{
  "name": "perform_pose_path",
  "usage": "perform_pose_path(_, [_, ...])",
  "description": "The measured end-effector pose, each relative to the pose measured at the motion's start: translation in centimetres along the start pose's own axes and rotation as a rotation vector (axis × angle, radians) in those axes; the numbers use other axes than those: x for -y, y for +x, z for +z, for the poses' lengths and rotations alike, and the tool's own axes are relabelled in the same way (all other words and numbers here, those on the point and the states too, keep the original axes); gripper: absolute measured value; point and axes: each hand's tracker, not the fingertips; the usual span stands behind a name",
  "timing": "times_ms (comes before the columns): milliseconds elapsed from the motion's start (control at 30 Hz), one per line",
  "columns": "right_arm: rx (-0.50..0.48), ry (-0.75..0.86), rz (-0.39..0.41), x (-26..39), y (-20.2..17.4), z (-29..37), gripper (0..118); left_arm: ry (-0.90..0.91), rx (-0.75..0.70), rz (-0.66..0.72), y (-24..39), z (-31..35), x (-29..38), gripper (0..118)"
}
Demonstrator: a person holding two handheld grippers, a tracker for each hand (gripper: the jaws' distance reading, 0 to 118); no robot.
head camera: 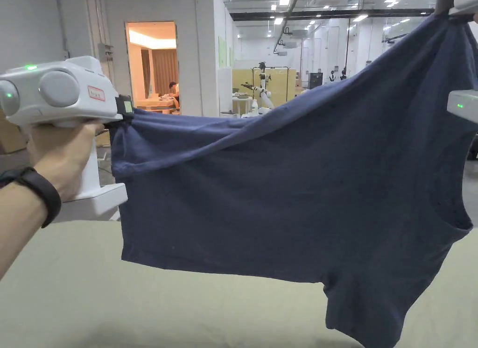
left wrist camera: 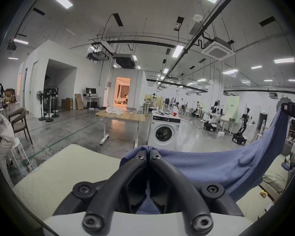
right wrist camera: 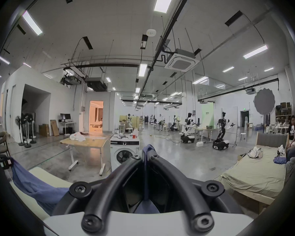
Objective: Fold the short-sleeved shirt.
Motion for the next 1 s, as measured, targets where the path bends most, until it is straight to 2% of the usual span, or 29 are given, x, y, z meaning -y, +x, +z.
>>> perform_pose_path(100, [-0.019, -0.030, 0.034, 4.5, -0.6, 0.3, 0, -0.072, 0.002, 0.038, -0.3, -0.9, 4.3, 0])
perform_pose_path(233, [-0.081, -0.168, 0.018, 11.7, -0.6, 1.2, 0, -0.206, 0.035, 0.034, -0.2, -0.9, 11.8, 0])
perform_pose_path(367, [-0.142, -0.216, -0.048, 16.9, -0.1, 5.3, 0, -0.246, 0.060, 0.037, -0.5, 2.1, 17.1, 0])
perform_pose_path(433, [-0.159, -0.228, -0.047, 18.8, 0.6, 7.7, 0, -0.271, 0.091, 0.060, -1.6, 3.4, 18.9, 0])
perform_pose_path(533, [-0.212, -0.230, -0.028, 21.4, 1.7, 12.7, 0, -0.302, 0.140, 0.025, -2.8, 7.7, 21.8, 0])
perform_pose_path(667, [-0.242, -0.230, -0.063, 25.0, 4.1, 20.4, 0, -0.325, 0.196, 0.054, -5.9, 14.5, 25.5, 0])
perform_pose_path(733, [-0.247, -0.227, -0.056, 26.9, 5.5, 24.7, 0, -0.337, 0.200, 0.058, -7.2, 18.4, 27.7, 0])
perform_pose_path(833, [-0.238, -0.247, -0.150, 30.4, 8.0, 30.8, 0, -0.337, 0.243, 0.139, -9.2, 24.2, 30.9, 0])
perform_pose_path(933, [-0.203, -0.299, -0.176, 34.3, 9.6, 36.7, 0, -0.344, 0.197, 0.226, -10.7, 28.8, 34.3, 0])
perform_pose_path(1000, [-0.219, -0.370, -0.181, 37.0, 10.3, 39.9, 0, -0.383, 0.193, 0.235, -11.2, 31.0, 36.2, 0])
